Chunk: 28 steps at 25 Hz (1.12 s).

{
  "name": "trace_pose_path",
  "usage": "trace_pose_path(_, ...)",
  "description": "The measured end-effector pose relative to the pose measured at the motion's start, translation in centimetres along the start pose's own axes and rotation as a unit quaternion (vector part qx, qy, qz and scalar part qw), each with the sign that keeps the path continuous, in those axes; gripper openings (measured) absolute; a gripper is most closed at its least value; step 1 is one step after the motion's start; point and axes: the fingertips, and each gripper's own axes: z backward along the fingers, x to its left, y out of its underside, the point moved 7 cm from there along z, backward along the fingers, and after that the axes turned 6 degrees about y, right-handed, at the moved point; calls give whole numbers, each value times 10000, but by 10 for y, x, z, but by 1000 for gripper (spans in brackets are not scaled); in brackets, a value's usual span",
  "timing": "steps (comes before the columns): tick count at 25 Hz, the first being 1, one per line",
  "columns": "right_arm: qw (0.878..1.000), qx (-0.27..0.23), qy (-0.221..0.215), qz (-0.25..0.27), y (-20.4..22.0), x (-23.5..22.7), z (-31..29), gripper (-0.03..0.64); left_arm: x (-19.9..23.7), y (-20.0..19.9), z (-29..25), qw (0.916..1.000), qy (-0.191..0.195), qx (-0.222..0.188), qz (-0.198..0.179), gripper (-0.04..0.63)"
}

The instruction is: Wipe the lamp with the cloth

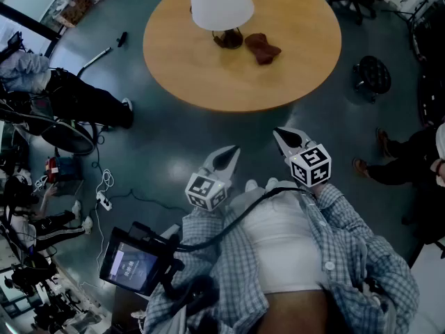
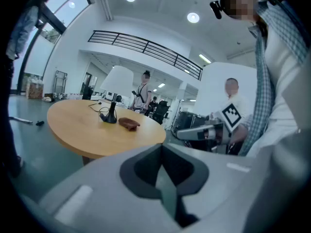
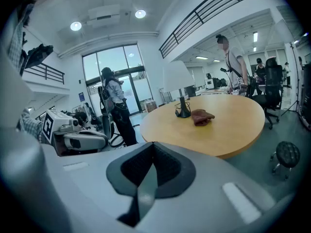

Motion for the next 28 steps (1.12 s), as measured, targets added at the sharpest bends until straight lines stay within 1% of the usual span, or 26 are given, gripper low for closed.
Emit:
trace_pose_path(15, 9999, 46, -108, 24, -1, -2, 0, 3, -6, 2, -9, 9999, 106, 85, 25, 5)
trace_pose_path(22, 9999, -72, -104, -90, -2, -10, 8, 3, -11, 2, -14, 10000, 17, 56, -22, 5)
trace_pose_path(28, 9997, -132, -140, -132, -5, -27, 23, 3, -23, -4, -19, 9998, -194, -74, -19, 4)
